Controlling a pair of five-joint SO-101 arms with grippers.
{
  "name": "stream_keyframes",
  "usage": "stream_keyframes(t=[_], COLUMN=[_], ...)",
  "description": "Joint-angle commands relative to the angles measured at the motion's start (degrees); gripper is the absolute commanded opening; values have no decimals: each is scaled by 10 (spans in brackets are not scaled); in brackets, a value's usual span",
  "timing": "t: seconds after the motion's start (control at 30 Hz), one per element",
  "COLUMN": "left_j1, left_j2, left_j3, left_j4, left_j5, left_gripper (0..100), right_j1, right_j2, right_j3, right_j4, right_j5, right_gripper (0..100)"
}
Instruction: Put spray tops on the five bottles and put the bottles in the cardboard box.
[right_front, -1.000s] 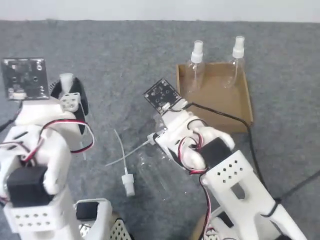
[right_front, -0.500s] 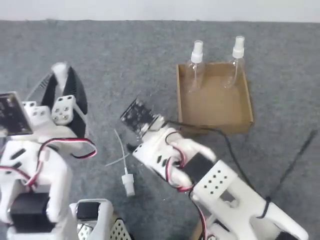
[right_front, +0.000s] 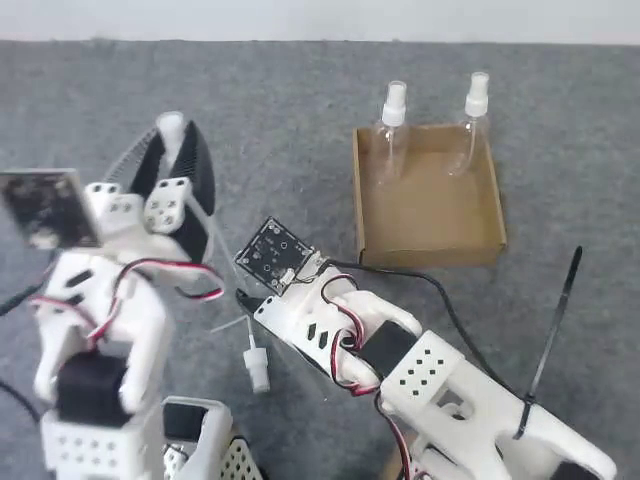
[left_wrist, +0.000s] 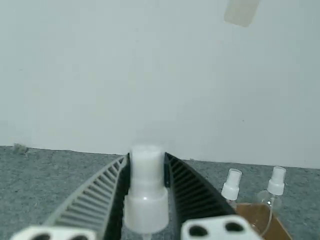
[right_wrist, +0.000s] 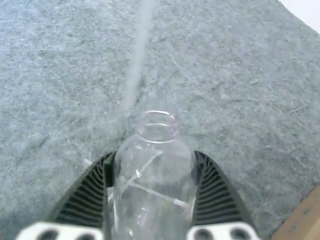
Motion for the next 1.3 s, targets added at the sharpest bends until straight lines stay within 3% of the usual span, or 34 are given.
stream_keyframes(t=[0.0,0.27,0.73,0.83,1.07,1.27], left_j1=[-1,-2,4,4,4,40], left_j2=[-10,-10,-14,-14,-13,-13], left_j3=[19,38,100,87,73,87], left_j4=[-47,-76,-50,-29,-10,-10], left_j5=[6,6,6,6,4,-28], left_gripper=[10,10,10,10,10,10], right_j1=[-4,-4,-2,6,51,50], right_j2=[-27,-27,-27,-27,-27,-27], right_j3=[-4,-4,-3,-1,54,70], right_j4=[-11,-10,-7,-39,-233,-261], right_j5=[-7,-7,-4,-7,-9,-69], right_gripper=[6,6,6,6,6,6])
